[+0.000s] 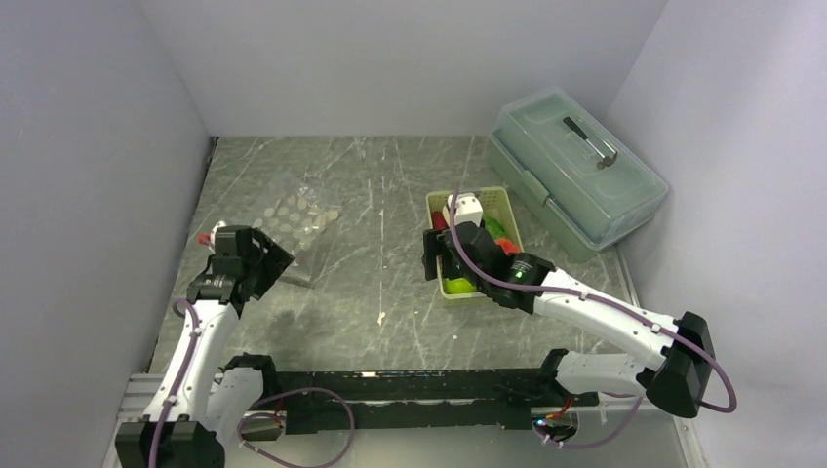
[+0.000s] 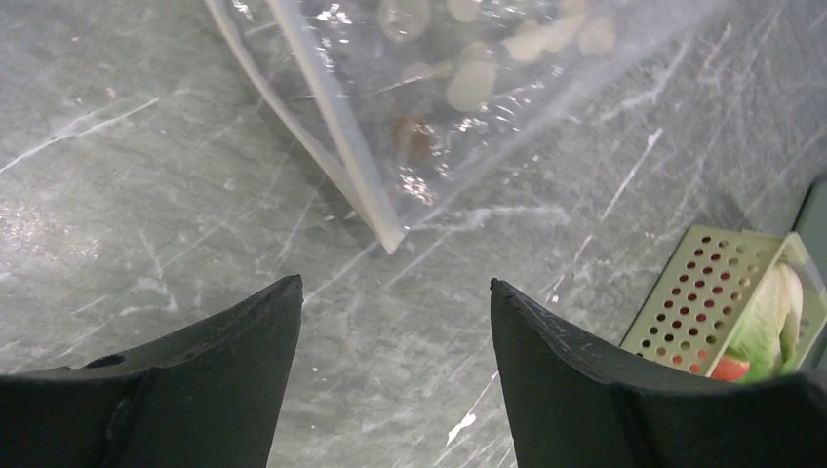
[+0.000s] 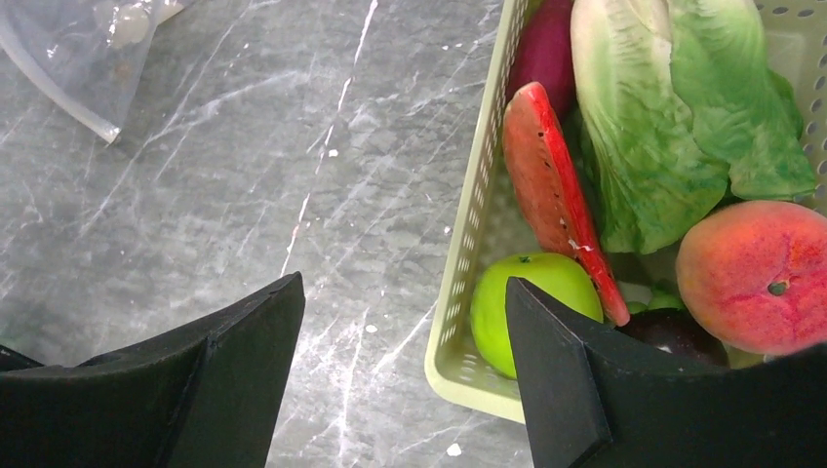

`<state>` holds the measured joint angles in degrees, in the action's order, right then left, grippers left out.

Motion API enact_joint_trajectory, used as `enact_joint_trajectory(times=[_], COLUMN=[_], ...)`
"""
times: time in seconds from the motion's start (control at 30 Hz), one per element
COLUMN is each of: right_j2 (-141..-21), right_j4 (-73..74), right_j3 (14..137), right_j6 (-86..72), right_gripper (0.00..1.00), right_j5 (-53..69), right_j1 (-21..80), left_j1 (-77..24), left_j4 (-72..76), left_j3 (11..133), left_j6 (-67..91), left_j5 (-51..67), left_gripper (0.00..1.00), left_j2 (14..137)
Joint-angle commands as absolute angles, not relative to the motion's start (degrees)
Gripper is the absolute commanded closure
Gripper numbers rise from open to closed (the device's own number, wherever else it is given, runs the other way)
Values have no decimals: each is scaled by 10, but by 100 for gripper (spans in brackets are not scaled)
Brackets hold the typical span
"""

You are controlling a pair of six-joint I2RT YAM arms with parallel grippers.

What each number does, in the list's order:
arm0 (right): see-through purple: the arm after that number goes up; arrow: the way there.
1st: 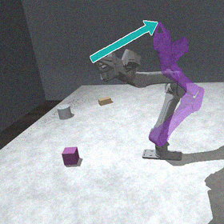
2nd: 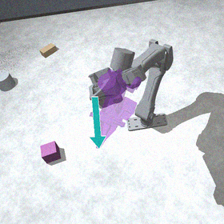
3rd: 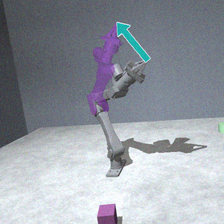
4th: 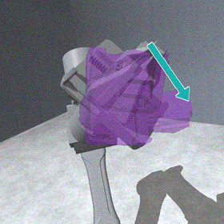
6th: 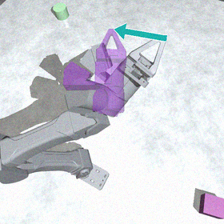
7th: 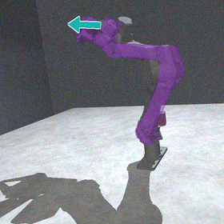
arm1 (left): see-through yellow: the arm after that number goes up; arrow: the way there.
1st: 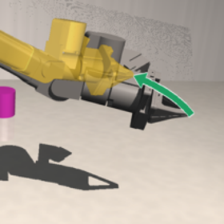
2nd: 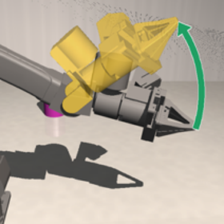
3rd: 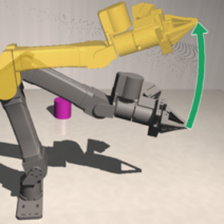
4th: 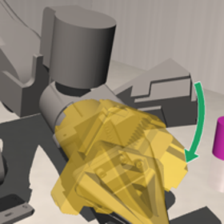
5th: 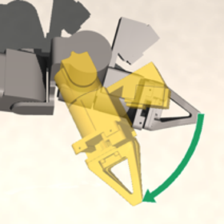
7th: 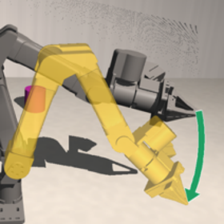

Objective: Place the food in the zip-top bag and seal the zipper
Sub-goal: Pick up the zipper food storage bag at the center of the board.

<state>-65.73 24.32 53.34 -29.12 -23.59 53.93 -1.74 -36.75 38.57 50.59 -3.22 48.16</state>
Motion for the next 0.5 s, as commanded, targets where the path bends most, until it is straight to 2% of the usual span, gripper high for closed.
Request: enact_joint_trajectory(times=[0.0,0.47], right_j2=[-639,-655], right_j4=[213,203], right_j3=[525,524], right_j6=[-282,-264], right_gripper=[21,21], right_j5=[-214,-184], right_j1=[542,542], left_j1=[29,101], left_j4=[-297,-173], left_j3=[353,277], left_j6=[534,547], left_j5=[27,37], left_gripper=[26,37], left_j2=[481,510])
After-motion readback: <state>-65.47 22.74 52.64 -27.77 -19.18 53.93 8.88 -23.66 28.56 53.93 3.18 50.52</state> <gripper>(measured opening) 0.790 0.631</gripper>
